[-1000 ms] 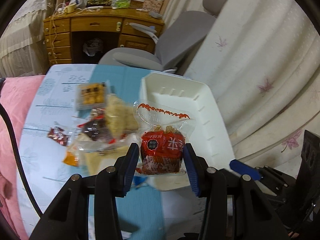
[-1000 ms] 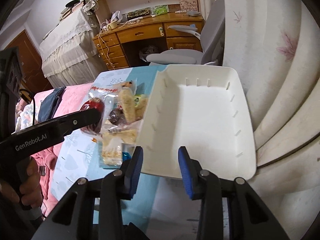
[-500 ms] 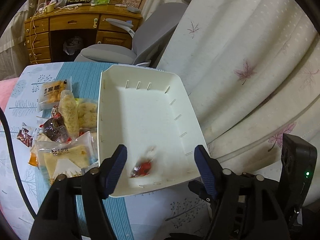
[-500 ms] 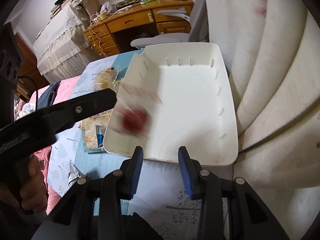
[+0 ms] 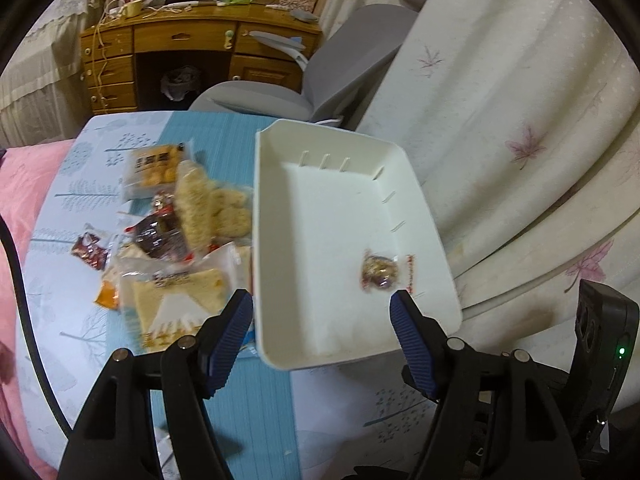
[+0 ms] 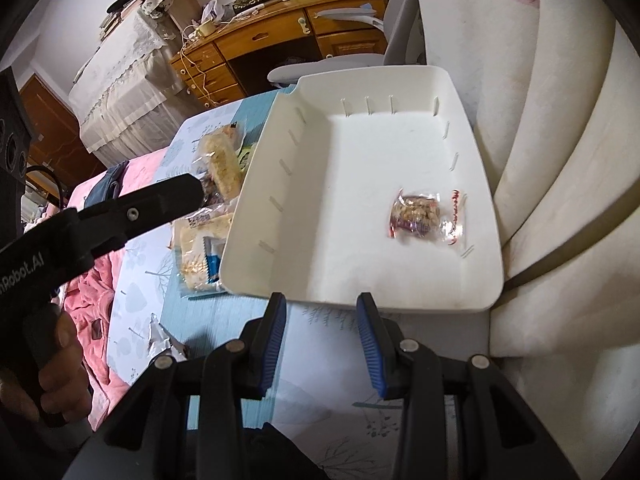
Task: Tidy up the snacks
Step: 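Open the left tool to drop the red snack into the tray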
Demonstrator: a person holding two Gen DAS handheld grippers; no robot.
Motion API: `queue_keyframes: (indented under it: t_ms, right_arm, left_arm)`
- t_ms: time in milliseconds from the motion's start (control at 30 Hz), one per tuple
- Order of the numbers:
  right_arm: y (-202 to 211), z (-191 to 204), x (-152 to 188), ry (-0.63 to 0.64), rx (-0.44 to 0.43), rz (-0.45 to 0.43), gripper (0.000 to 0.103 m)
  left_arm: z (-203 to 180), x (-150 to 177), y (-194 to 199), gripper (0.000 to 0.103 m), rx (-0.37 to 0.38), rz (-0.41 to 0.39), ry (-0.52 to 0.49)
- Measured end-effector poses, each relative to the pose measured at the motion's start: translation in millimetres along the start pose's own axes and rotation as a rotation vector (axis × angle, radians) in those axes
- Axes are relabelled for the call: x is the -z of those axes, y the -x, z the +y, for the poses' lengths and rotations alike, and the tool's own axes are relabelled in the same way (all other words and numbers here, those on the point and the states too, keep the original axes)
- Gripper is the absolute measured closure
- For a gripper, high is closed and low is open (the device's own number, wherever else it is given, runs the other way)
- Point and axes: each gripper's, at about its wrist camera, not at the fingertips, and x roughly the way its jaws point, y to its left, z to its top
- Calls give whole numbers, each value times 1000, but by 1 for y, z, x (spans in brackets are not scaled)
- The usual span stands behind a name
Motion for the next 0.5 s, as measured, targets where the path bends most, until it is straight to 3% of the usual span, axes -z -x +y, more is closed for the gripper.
queue_keyframes:
  t_ms: [200, 500]
  right_arm:
    - [-8, 16, 15, -16, -11, 22, 66]
    - [-19, 52, 42, -106, 8, 31, 64]
  left_arm:
    - [24, 11, 10, 33, -33, 32, -27]
    - [71, 18, 17, 29, -47, 146, -87]
